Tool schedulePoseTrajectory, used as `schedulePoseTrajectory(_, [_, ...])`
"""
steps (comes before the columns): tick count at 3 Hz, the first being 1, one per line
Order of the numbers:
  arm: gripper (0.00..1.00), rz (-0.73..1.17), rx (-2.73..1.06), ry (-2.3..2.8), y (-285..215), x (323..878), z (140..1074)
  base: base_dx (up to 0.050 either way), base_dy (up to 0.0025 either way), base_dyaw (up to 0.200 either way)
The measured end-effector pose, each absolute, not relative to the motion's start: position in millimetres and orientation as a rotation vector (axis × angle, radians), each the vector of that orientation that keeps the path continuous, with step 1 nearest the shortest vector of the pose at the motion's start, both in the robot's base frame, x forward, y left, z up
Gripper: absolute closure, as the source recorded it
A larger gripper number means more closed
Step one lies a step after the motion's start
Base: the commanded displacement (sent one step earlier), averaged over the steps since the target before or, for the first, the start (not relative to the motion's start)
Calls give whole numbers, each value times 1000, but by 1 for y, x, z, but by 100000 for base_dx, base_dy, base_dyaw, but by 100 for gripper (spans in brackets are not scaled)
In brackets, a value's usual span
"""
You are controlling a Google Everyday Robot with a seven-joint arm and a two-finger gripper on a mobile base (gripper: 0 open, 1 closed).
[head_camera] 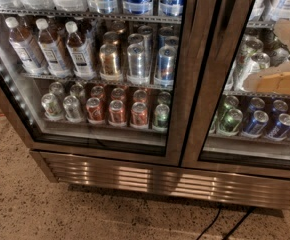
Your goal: Open left fridge door
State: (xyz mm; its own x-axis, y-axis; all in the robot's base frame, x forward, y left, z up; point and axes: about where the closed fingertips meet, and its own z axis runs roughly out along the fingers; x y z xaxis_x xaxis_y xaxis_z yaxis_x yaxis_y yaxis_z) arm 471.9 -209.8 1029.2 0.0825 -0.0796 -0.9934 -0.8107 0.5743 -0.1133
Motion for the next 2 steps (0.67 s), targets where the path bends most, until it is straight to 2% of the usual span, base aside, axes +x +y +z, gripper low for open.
schedulePoseTrajectory(2, [0, 690, -986, 1400, -149, 442, 1026, 0, 0, 0])
